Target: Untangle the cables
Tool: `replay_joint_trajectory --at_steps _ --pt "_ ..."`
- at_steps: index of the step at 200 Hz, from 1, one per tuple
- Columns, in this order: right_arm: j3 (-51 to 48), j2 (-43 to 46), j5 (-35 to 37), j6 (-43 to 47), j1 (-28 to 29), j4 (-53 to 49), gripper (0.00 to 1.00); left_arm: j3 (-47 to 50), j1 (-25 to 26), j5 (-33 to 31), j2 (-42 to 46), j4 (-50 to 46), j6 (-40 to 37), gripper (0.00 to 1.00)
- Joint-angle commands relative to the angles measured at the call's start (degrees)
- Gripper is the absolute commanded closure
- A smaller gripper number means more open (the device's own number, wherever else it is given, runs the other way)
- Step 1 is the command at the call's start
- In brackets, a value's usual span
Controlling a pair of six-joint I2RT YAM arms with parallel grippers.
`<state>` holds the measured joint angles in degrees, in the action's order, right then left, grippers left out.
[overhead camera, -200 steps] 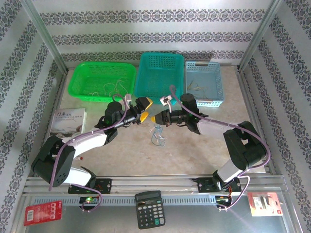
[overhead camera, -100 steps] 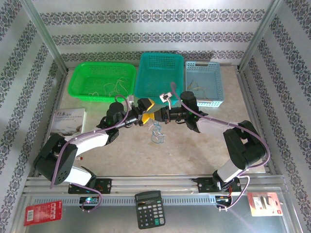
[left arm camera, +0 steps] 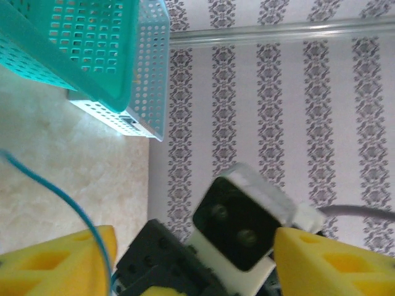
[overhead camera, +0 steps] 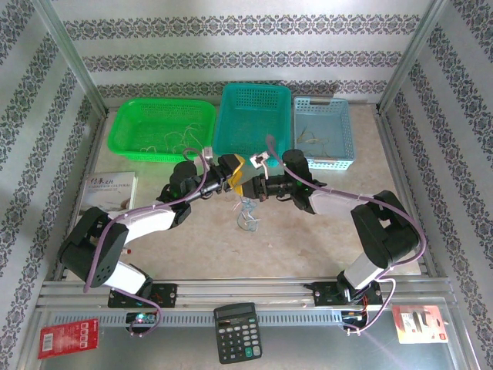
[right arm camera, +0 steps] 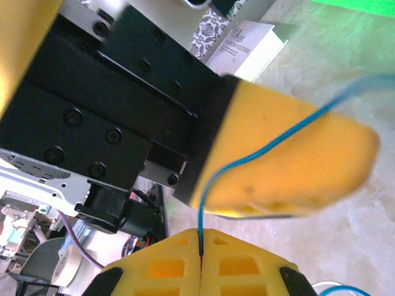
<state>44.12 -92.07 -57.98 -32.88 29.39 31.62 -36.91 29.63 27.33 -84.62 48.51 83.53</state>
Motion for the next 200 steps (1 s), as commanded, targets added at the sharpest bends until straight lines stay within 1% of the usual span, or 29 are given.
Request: replay_joint_trajectory --at_steps 1,30,52,66,84,103,122,148,164,185,200 --pt "-1.5 1.6 -0.8 0.7 -0.2 2.2 1.0 1.0 0.0 -2.3 0.9 5.5 -0.7 0.4" --pt "-1.8 1.9 -0.6 0.7 -0.5 2.1 1.0 0.9 0.0 -2.5 1.9 5.1 -1.7 0.45" --pt "-1.8 2.0 -0.5 0.7 -0.7 2.2 1.0 0.7 -0.1 -1.9 1.7 5.0 -1.7 0.46" --pt "-1.7 2.1 -0.3 0.6 -0.9 2.3 1.0 1.1 0.0 -1.8 1.5 4.9 -1.9 0.44" --pt "-1.7 2.4 -0.2 0.6 -1.3 2.2 1.0 1.3 -0.1 -2.1 2.2 1.7 -3.9 0.38" --pt "-1.8 2.9 -0.3 0.5 -2.1 2.2 1.0 1.4 -0.2 -2.6 3.8 -4.2 -7.3 0.27" --pt "-1.7 3.3 -0.5 0.4 -2.7 2.2 1.0 1.7 -0.4 -2.7 5.2 -8.3 -9.2 0.18" --pt "-0.8 3.2 -0.8 0.1 -2.9 2.2 1.0 1.4 -0.4 -1.0 5.0 -10.1 -9.2 0.14" --pt "-0.1 2.9 -0.9 0.0 -2.7 2.2 1.0 0.9 -0.4 1.1 3.3 -8.1 -7.9 0.14" --pt "0.7 2.3 -0.8 -0.1 -2.3 2.3 1.0 0.8 -0.2 2.8 0.9 -3.6 -5.6 0.24" --pt "1.2 2.0 -0.8 -0.2 -2.0 2.5 1.0 0.9 -0.3 2.9 0.0 -2.2 -5.2 0.31"
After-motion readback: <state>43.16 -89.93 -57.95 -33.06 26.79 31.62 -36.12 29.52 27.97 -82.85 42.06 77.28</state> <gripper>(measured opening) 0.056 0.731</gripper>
